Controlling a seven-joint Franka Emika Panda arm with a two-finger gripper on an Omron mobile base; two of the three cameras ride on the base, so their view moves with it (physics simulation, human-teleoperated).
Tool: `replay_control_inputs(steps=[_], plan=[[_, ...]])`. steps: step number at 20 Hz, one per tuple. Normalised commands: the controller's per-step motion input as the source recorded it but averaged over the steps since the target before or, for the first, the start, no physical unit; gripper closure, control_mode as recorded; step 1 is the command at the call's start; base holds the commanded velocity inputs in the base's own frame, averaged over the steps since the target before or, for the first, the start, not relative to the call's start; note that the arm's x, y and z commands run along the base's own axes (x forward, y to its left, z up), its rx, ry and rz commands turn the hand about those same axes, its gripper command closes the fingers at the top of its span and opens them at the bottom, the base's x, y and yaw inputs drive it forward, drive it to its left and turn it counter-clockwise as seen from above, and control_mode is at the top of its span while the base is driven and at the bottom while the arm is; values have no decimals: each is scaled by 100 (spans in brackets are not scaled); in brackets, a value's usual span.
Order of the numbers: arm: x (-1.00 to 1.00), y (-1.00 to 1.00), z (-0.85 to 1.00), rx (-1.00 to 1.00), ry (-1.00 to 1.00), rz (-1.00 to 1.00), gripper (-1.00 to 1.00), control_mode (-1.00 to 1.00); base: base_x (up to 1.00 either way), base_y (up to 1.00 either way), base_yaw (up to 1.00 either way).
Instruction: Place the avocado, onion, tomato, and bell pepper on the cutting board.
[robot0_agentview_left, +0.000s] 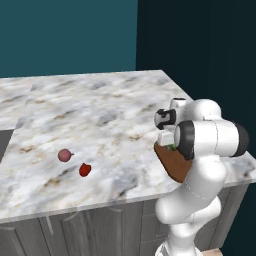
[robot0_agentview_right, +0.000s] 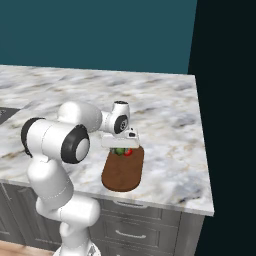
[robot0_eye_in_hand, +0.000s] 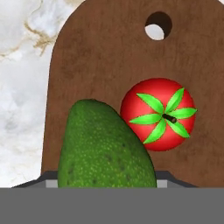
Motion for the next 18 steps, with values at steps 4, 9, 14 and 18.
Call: replay_control_inputs(steps=[4, 9, 14, 18], plan=[[0, 0, -26, 0, -3, 0, 100, -100, 0, 0, 0], [0, 0, -19, 0, -5, 0, 100, -100, 0, 0, 0], [-3, 0, -41, 0, 0, 0, 100, -100, 0, 0, 0], [-6, -12, -30, 0, 0, 0, -100, -100, 0, 0, 0]])
